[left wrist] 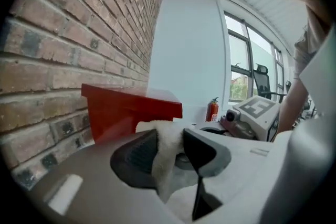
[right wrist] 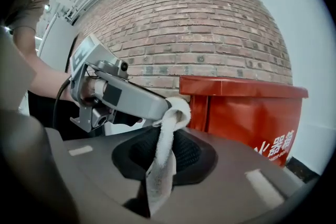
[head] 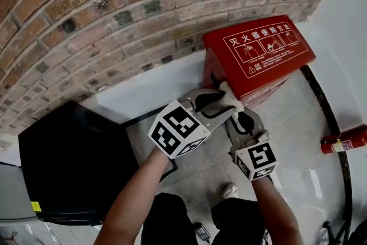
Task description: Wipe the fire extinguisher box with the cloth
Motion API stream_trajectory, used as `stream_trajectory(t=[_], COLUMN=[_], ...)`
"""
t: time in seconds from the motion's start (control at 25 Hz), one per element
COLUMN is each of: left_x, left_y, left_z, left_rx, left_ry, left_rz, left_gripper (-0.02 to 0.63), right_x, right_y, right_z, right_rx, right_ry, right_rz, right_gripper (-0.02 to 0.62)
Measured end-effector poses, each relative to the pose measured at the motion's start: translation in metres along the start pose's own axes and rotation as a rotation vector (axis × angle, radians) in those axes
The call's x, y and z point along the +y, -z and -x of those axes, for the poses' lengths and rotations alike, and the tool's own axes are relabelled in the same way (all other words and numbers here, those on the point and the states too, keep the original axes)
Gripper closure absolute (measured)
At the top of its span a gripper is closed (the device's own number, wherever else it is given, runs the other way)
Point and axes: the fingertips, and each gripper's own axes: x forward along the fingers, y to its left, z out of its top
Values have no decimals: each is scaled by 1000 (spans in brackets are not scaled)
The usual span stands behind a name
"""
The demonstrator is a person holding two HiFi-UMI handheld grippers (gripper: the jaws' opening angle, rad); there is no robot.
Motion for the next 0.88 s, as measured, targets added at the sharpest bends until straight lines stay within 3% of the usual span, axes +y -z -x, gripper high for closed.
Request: stream_trajectory(t=[0.12,0.2,0.28,0.48,0.88], left_x=[6,14,20,44,134], left_y=[2,0,-2,-14,-26], left_z=[1,1,3,9,17], left_rx=[-44,-76,-112,-220,-293], left_ry=[-96,-157,-194,-267,-422], left_rz=[-51,-104,-141,-174,-162], left_gripper=[479,503,512,517,515], right_x=[3,10,15,8,-22], right_y=[4,3,4,11,50], right_z=[-7,-12,-14,7,41], right_rx=[31,36,36,52,140], right_ry=[14,1,-2,21,42], right_rz=[22,40,43,35,76], right_gripper=[486,387,344,334,374])
